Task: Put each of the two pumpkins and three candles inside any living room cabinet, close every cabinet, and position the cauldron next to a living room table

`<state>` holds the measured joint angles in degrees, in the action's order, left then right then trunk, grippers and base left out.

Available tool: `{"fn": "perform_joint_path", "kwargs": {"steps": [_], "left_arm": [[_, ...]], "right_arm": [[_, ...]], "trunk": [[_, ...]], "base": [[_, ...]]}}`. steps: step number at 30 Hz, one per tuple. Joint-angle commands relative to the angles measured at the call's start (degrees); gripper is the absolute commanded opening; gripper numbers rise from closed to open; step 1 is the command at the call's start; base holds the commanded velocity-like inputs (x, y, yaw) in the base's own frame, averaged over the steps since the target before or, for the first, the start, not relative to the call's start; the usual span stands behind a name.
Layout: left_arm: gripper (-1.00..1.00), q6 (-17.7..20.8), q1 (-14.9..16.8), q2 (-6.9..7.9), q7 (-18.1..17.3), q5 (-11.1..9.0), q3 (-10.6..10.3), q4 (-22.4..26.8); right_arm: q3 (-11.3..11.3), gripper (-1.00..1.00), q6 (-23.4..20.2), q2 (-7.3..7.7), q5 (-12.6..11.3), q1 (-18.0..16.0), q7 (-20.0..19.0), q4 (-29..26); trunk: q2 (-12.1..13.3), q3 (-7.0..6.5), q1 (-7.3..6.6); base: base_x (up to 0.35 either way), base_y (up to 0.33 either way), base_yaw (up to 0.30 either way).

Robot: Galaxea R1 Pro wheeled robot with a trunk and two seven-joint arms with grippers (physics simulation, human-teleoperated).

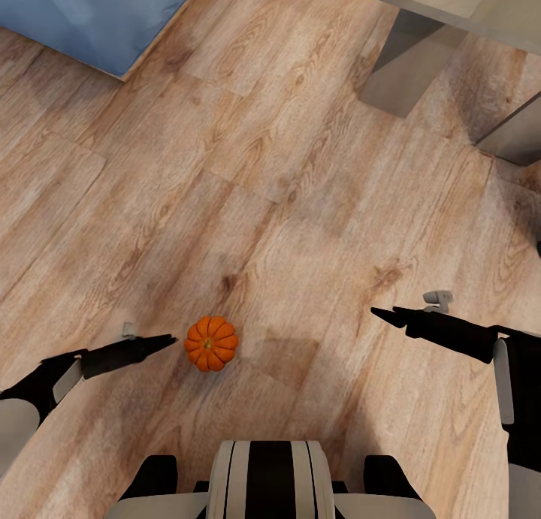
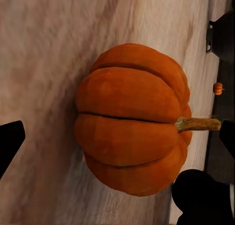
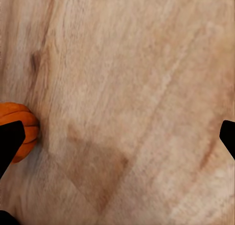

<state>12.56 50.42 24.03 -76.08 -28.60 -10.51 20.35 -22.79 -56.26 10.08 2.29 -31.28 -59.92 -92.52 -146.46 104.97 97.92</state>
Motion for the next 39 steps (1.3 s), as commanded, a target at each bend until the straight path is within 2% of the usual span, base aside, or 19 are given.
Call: {"fn": "perform_joint_path", "kwargs": {"steps": [1,5,8,12,16,39], "left_arm": [[1.00,0.9,0.4,-0.27,-0.4,-0.6,-0.7,0.0],[1.00,1.5,1.1,-1.57,-0.8,-0.7,-2.0,-0.1],[1.00,1.5,1.2,-1.82,0.4,-0.7,-3.3,-0.2],[1.00,1.6,1.3,-2.49,3.1,-0.8,-3.5,-0.3],[1.00,1.5,1.3,-2.77,3.8,-0.7,-3.5,-0.4],[1.00,1.6,0.6,-2.56,3.8,-0.6,-3.5,-0.4]], "right_arm": [[-0.1,1.00,-0.4,-0.02,0.2,0.0,-0.4,0.0],[-0.1,1.00,-0.3,-0.05,0.2,0.0,-0.4,0.0],[-0.1,1.00,-0.3,-0.06,0.2,0.0,-0.5,0.0],[-0.1,1.00,-0.3,-0.06,0.2,0.0,-0.5,0.0],[-0.1,1.00,-0.3,-0.06,0.2,0.0,-0.5,0.0],[-0.1,1.00,-0.3,-0.27,0.2,-0.4,-0.1,-0.1]], "trunk": [[0.0,0.03,-0.01],[0.0,0.03,-0.01],[0.0,0.03,-0.01],[0.0,0.03,-0.01],[0.0,0.03,-0.01],[0.0,0.03,-0.01]], "base": [[0.000,0.000,0.000],[0.000,0.000,0.000],[0.000,0.000,0.000],[0.000,0.000,0.000],[0.000,0.000,0.000],[0.000,0.000,0.000]]}}
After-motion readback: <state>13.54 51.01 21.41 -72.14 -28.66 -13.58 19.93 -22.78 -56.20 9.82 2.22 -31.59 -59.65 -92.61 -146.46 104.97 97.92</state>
